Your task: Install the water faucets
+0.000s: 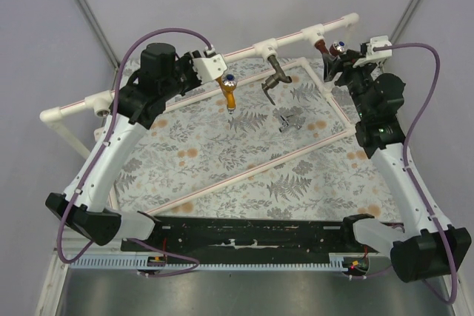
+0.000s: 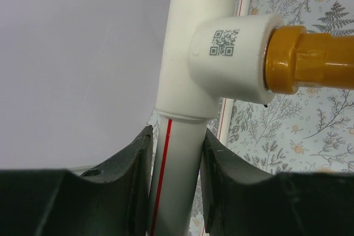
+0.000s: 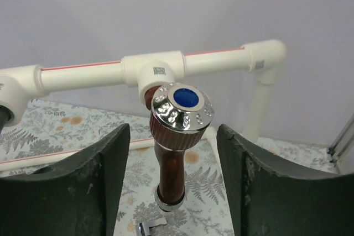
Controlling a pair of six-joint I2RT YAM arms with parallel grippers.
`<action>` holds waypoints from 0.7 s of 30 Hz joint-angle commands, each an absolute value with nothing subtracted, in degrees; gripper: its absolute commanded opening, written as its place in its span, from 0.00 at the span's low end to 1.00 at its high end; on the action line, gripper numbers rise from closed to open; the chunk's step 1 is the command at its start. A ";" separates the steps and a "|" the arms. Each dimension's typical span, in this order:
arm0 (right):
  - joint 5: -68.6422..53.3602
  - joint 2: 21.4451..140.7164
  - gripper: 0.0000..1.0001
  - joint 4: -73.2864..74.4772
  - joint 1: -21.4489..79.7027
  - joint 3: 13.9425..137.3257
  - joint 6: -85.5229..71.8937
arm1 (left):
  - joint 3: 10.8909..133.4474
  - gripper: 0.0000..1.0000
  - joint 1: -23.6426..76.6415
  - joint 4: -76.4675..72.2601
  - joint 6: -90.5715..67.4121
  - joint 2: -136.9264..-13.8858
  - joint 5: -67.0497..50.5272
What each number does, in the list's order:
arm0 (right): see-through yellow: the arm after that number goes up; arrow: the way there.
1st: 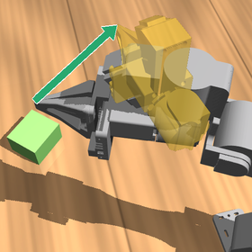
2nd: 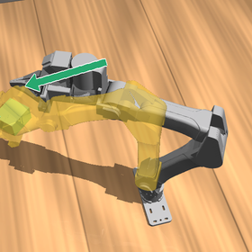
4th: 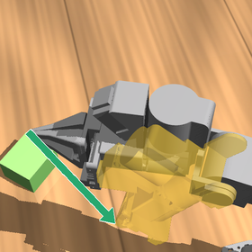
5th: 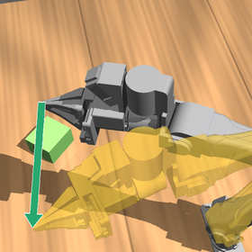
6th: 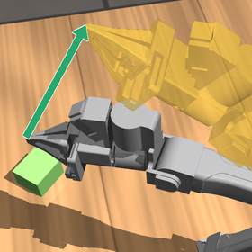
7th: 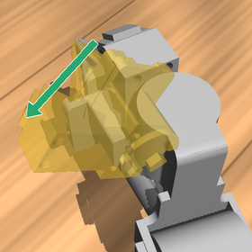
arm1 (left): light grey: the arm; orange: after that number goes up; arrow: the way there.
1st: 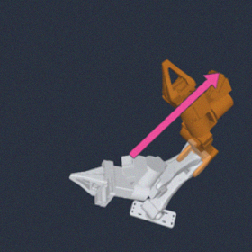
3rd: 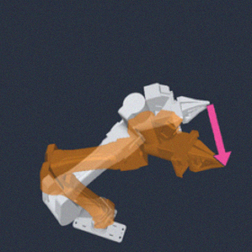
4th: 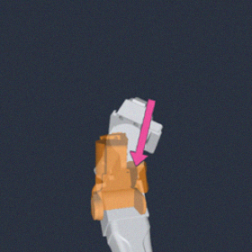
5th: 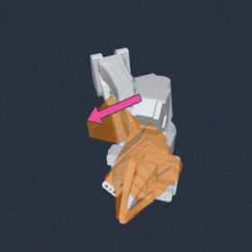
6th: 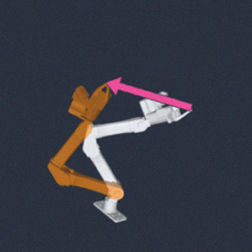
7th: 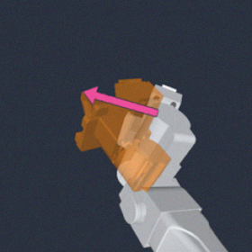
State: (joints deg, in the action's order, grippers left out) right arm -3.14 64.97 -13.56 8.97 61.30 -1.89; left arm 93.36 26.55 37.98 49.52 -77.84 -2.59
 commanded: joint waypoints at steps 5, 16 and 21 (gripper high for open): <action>-2.64 54.50 0.87 -9.24 8.79 60.03 5.88 | 94.30 0.59 27.60 39.38 35.43 -74.10 -2.64; 4.03 38.07 0.98 -2.55 8.79 54.68 11.60 | 86.07 0.86 27.60 22.17 21.29 -58.82 5.70; 9.66 29.38 0.98 -7.71 8.79 47.83 12.48 | 72.89 0.87 27.60 12.32 11.70 -44.86 17.46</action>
State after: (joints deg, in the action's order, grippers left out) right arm 3.42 34.83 -3.90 8.86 52.75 10.57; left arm 80.79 27.46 23.07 22.61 -52.75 6.79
